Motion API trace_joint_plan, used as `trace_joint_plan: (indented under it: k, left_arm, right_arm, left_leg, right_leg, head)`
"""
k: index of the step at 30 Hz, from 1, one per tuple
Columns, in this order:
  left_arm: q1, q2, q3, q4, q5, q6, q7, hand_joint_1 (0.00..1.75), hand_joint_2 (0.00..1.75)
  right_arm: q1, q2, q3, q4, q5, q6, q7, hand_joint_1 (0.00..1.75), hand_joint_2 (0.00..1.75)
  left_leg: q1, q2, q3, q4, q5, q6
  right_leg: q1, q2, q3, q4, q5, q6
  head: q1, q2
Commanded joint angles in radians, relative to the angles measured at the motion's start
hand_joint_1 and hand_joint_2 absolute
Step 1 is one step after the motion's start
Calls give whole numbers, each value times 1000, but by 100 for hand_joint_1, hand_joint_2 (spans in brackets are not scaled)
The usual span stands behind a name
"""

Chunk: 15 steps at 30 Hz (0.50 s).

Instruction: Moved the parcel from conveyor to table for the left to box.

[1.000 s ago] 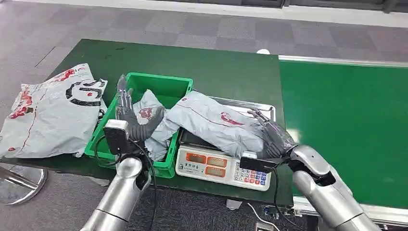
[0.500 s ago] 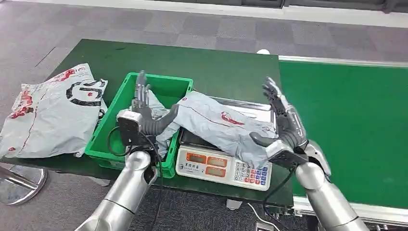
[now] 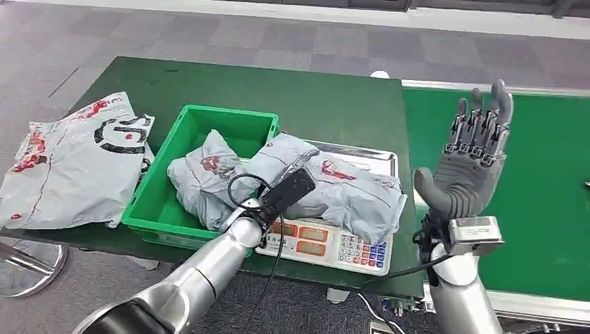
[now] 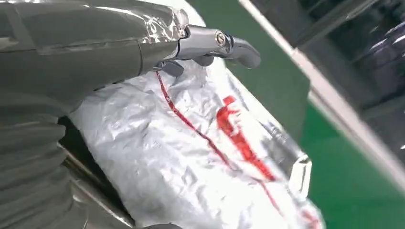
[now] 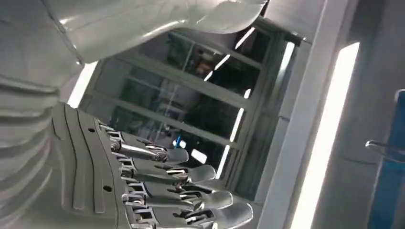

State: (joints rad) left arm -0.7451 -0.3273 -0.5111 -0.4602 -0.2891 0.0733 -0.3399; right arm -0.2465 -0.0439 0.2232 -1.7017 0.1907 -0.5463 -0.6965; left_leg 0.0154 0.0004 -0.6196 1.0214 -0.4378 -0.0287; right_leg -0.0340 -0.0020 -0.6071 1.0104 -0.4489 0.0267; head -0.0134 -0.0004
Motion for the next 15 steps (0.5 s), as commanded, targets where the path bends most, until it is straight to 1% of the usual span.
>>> trace_joint_plan:
  k: [1, 4, 5, 6, 7, 9, 12, 14, 15]
  left_arm:
    - [-89, -4, -163, 157, -92, -93, 135, 0, 175]
    - [-92, -7, -173, 162, -111, -90, 162, 0, 175]
    - [-92, -6, -168, 160, -116, -97, 168, 0, 175]
    - [-93, -4, -164, 159, -113, -108, 165, 0, 175]
    - [-87, -1, -142, 147, -99, -99, 144, 175, 175]
    - [-83, 1, -127, 142, -92, -96, 131, 175, 175]
    - [-66, 12, -98, 117, -79, -71, 81, 175, 175]
    - [-47, 19, -60, 94, -52, -52, 15, 175, 175]
    - [-47, 19, -60, 94, -52, -52, 15, 175, 175]
  right_arm:
    - [-13, 51, -26, 54, 22, 15, -2, 0, 175]
    - [-11, 54, -28, 67, 26, 19, -2, 0, 175]
    - [-10, 58, -36, 84, 29, 26, -2, 0, 175]
    - [-9, 59, -41, 88, 30, 29, -2, 0, 175]
    - [-3, 63, -51, 89, 28, 32, -2, 0, 175]
    - [3, 65, -59, 88, 30, 36, -2, 0, 175]
    - [29, 64, -73, 82, 30, 42, -2, 0, 175]
    - [51, 62, -78, 63, 17, 38, -2, 0, 175]
    - [51, 62, -78, 63, 17, 38, -2, 0, 175]
  left_leg:
    - [1, 1, 4, -2, 0, 1]
    - [1, 1, 6, -4, 0, 2]
    - [1, 1, 3, -1, -1, 1]
    - [1, 1, 4, -2, -1, 1]
    - [1, 1, 5, -2, -1, 2]
    - [1, 1, 4, -2, -1, 1]
    - [1, 0, 4, -2, 0, 1]
    - [1, 1, 5, -2, -1, 1]
    - [1, 1, 4, -2, 0, 1]
  right_leg:
    - [1, 1, 4, -2, 0, -4]
    - [2, 1, 6, -5, 1, -5]
    - [1, 0, 3, -2, 0, -3]
    - [1, 1, 3, -2, 0, -3]
    - [2, 1, 5, -3, 0, -4]
    - [1, 0, 4, -2, 0, -3]
    - [1, 0, 4, -2, 0, -3]
    - [2, 0, 5, -3, 0, -3]
    - [1, 0, 4, -2, 0, -3]
  head:
    - [0, 0]
    - [0, 0]
    - [0, 0]
    - [0, 0]
    - [0, 0]
    - [0, 0]
    - [0, 0]
    - [0, 0]
    - [0, 0]
